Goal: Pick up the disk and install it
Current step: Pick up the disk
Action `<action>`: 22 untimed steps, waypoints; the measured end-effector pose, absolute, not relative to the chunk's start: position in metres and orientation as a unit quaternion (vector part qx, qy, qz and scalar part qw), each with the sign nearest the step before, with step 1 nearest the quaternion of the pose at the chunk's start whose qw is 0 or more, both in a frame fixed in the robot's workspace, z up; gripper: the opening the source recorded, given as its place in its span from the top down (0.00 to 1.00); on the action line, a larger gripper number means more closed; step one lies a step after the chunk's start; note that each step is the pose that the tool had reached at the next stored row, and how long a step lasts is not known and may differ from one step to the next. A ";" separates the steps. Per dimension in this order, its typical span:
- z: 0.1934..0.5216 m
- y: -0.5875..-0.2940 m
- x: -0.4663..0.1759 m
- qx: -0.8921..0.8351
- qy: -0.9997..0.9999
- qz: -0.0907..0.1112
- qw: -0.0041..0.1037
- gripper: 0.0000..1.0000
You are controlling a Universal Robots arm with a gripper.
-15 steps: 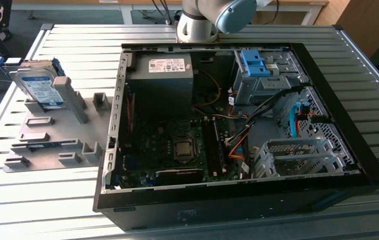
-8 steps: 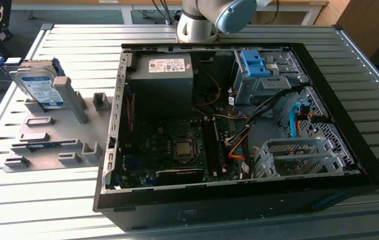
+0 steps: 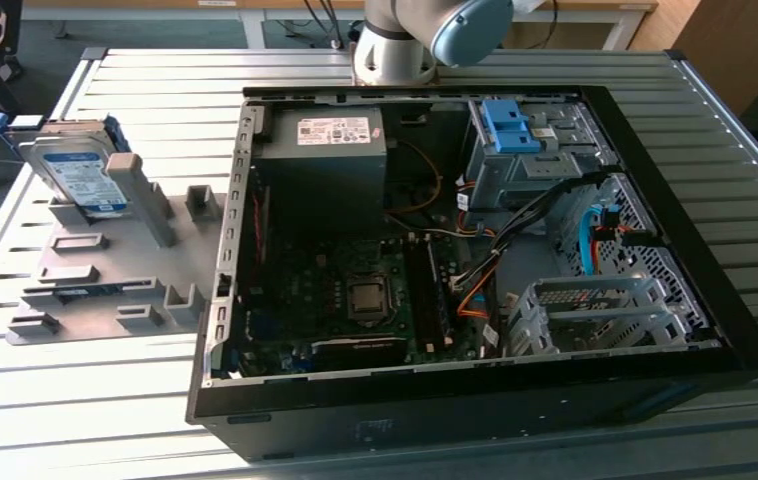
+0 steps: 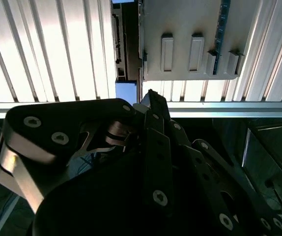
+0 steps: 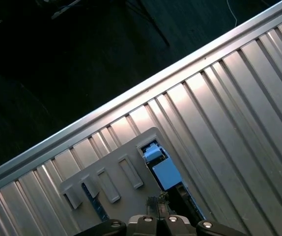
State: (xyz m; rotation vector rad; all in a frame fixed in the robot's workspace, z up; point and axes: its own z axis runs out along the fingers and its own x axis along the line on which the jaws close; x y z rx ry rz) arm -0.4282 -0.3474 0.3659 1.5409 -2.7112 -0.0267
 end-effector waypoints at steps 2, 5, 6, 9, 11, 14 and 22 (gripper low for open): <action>0.366 -0.347 -0.428 0.507 -0.862 -0.008 0.011 0.89; 0.365 -0.347 -0.428 0.518 -0.855 -0.009 0.007 0.89; 0.365 -0.347 -0.428 0.520 -0.854 -0.010 0.005 0.89; 0.364 -0.347 -0.428 0.535 -0.845 -0.011 0.002 0.89; 0.363 -0.347 -0.428 0.550 -0.835 -0.011 0.003 0.89; 0.363 -0.347 -0.428 0.572 -0.820 -0.011 0.003 0.89; 0.359 -0.339 -0.434 0.582 -0.813 -0.011 0.003 0.59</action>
